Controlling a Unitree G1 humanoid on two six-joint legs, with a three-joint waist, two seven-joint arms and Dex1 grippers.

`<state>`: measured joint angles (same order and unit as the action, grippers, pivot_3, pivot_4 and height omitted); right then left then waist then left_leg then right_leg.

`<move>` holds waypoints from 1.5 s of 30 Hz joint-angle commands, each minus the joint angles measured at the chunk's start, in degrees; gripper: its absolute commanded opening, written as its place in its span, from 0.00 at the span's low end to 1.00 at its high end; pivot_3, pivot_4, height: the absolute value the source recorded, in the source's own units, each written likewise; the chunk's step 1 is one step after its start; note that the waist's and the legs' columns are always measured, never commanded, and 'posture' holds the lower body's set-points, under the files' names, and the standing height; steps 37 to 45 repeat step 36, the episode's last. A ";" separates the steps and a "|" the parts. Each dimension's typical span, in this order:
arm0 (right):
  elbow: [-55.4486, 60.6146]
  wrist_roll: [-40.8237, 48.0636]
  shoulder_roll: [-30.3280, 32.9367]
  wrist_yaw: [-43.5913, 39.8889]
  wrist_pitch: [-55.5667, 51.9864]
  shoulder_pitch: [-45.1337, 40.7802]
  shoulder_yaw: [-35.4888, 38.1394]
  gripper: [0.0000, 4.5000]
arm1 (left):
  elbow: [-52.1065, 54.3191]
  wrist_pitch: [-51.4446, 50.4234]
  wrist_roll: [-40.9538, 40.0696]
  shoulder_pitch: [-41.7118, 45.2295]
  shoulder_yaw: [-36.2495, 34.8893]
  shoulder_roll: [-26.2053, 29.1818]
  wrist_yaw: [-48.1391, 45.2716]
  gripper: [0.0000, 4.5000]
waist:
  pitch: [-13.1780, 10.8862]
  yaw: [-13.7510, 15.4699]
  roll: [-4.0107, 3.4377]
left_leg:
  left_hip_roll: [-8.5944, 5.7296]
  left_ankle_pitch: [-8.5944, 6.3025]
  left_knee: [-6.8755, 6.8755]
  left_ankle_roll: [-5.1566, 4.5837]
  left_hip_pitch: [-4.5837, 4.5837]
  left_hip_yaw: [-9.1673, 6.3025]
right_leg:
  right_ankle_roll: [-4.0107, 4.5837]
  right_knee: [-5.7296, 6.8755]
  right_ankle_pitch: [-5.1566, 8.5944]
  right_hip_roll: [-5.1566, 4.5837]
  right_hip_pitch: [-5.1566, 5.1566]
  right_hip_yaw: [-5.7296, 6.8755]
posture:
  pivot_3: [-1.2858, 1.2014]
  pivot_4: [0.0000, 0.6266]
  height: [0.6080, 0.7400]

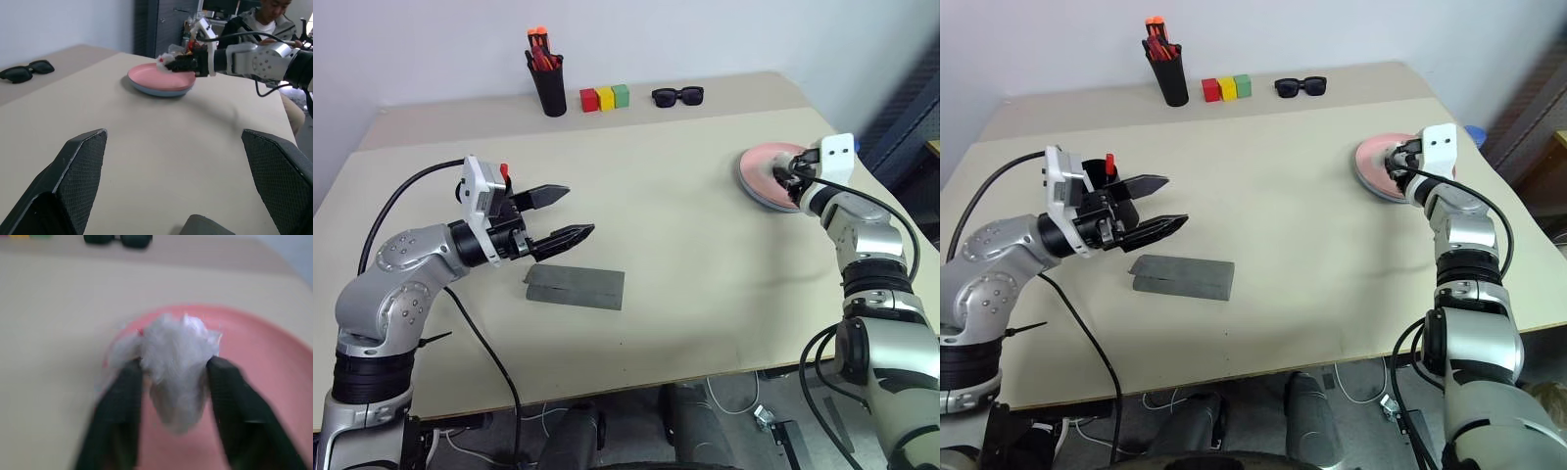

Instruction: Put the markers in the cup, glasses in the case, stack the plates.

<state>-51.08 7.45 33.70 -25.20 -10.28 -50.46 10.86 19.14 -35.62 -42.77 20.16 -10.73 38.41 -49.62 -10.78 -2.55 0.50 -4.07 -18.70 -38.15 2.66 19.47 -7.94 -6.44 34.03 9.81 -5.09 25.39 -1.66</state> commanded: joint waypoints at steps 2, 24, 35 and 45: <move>-3.35 -1.94 1.65 2.62 4.64 -4.42 0.00 0.93 | 3.86 0.10 -1.44 -0.55 -2.20 0.29 1.85 1.00 | 0.00 0.01 -0.01 | 0.00 0.00 0.00 0.00 0.00 0.00 | 0.00 0.00 0.00 0.00 0.00 -0.01 | 0.52 0.24 1.00; 58.14 21.52 4.65 -38.06 -9.46 26.01 -6.55 0.97 | 8.06 10.44 1.43 -24.30 -10.80 3.60 -4.48 1.00 | -0.03 0.56 -0.05 | 0.05 -0.04 -0.01 -0.06 -0.04 0.02 | -0.02 -0.01 0.04 0.04 -0.05 -0.01 | 0.52 0.24 1.00; 64.70 17.51 9.00 -39.72 -3.13 34.39 -6.30 0.97 | -0.37 17.96 6.25 -20.39 -8.55 2.70 -6.80 1.00 | -0.03 1.76 -0.03 | 0.06 -0.04 -0.03 -0.06 -0.05 0.05 | -0.01 -0.04 0.04 0.04 -0.06 -0.01 | 0.52 0.24 1.00; 64.74 17.12 9.03 -39.61 -2.64 34.71 -6.31 0.97 | -0.99 18.23 6.40 -19.49 -8.15 2.82 -7.18 1.00 | -0.03 1.76 -0.03 | 0.06 -0.04 -0.03 -0.06 -0.06 0.04 | -0.01 -0.02 0.04 0.04 -0.06 -0.01 | 0.52 0.24 1.00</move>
